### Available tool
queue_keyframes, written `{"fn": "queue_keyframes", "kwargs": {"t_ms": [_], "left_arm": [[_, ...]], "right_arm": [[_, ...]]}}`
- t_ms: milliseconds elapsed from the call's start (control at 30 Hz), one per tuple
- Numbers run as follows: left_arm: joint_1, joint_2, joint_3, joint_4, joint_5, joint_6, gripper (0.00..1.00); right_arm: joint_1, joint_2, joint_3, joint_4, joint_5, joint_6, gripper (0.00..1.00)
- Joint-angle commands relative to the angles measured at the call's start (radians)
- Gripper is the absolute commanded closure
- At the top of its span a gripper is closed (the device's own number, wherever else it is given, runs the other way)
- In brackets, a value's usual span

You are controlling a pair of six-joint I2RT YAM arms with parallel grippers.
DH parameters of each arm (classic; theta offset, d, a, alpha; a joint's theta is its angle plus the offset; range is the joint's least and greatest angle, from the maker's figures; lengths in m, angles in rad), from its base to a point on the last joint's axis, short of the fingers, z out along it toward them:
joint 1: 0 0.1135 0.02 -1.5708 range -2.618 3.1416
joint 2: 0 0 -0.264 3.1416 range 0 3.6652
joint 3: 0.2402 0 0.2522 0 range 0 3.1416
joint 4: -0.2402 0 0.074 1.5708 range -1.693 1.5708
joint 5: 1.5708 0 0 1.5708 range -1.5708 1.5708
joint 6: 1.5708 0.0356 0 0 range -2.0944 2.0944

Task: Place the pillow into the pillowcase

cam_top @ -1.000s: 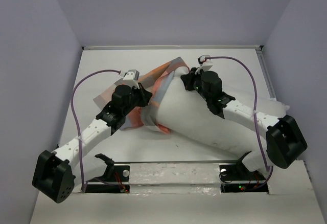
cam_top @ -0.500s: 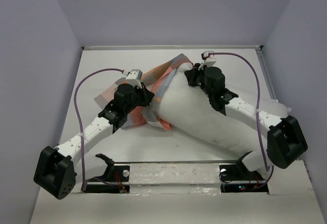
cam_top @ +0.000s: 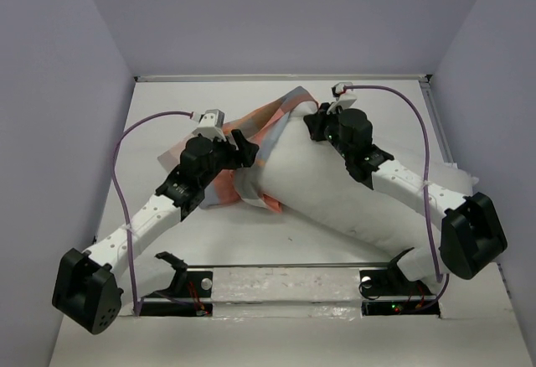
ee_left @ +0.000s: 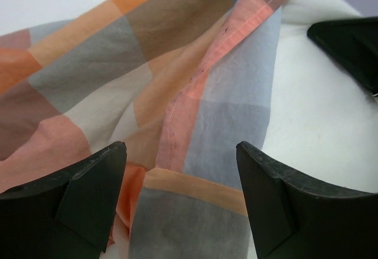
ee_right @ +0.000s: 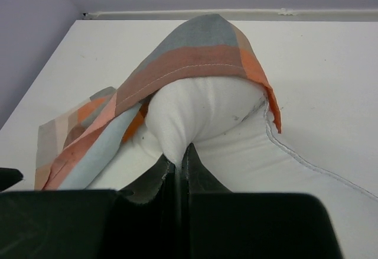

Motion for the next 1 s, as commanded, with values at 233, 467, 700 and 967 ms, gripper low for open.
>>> {"fn": "queue_keyframes", "kwargs": {"t_ms": [233, 467, 700, 967], "left_arm": [[-0.001, 0.151, 0.040, 0.125, 0.129, 0.010, 0.83], [-0.109, -0.027, 0.025, 0.119, 0.065, -0.015, 1.00], [-0.379, -0.035, -0.006, 0.171, 0.069, -0.114, 1.00], [-0.583, 0.138, -0.124, 0.444, 0.003, -0.234, 1.00]], "right_arm": [[-0.005, -0.050, 0.014, 0.095, -0.014, 0.010, 1.00], [-0.005, 0.080, 0.091, 0.095, 0.067, 0.006, 1.00], [-0.014, 0.186, 0.251, 0.069, 0.232, 0.055, 1.00], [-0.112, 0.150, 0.280, 0.066, 0.219, 0.280, 1.00]]}}
